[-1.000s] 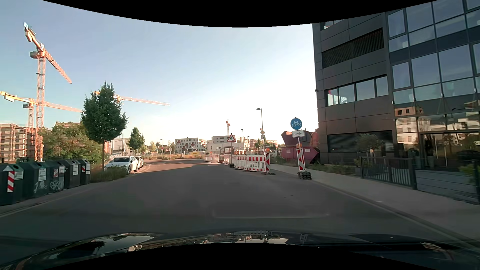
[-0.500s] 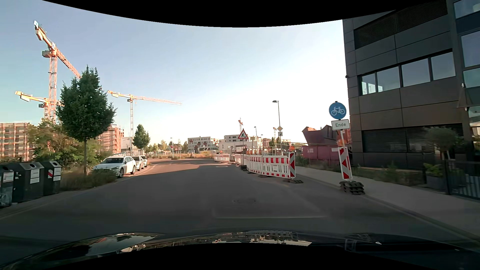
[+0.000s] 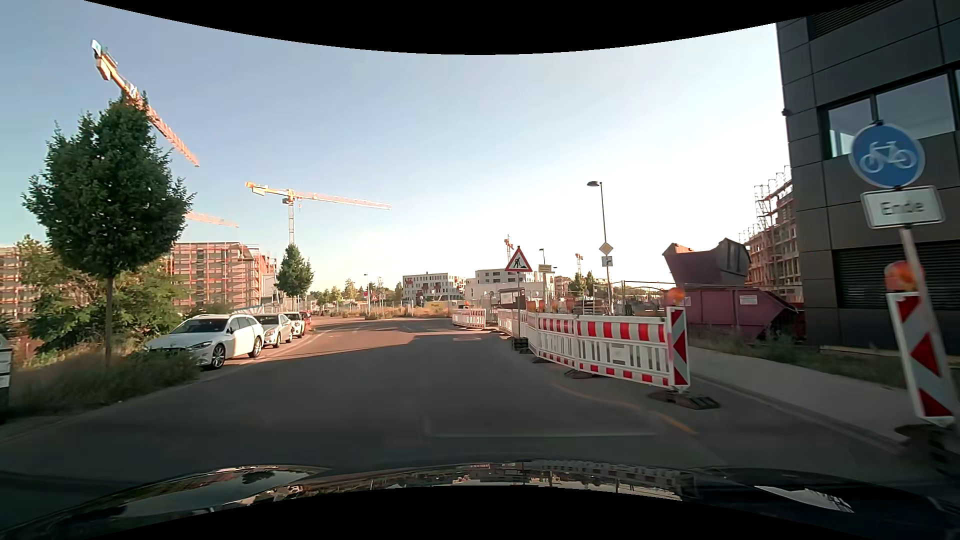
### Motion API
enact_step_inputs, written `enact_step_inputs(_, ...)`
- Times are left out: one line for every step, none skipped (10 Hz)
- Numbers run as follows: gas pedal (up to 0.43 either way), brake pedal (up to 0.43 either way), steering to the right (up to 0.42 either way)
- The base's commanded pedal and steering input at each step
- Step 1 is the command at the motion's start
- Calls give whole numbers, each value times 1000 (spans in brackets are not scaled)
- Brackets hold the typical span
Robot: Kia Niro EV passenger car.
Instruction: Follow the waypoints while adhering to traffic rules and regulations
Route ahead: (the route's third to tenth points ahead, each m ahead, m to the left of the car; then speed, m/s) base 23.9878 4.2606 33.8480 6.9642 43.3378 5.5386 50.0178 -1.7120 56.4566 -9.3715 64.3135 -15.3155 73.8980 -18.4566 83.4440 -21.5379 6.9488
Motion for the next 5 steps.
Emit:
enact_step_inputs(47, 0, -73)
enact_step_inputs(47, 0, -71)
enact_step_inputs(47, 0, -70)
enact_step_inputs(39, 0, -66)
enact_step_inputs(39, 0, -64)
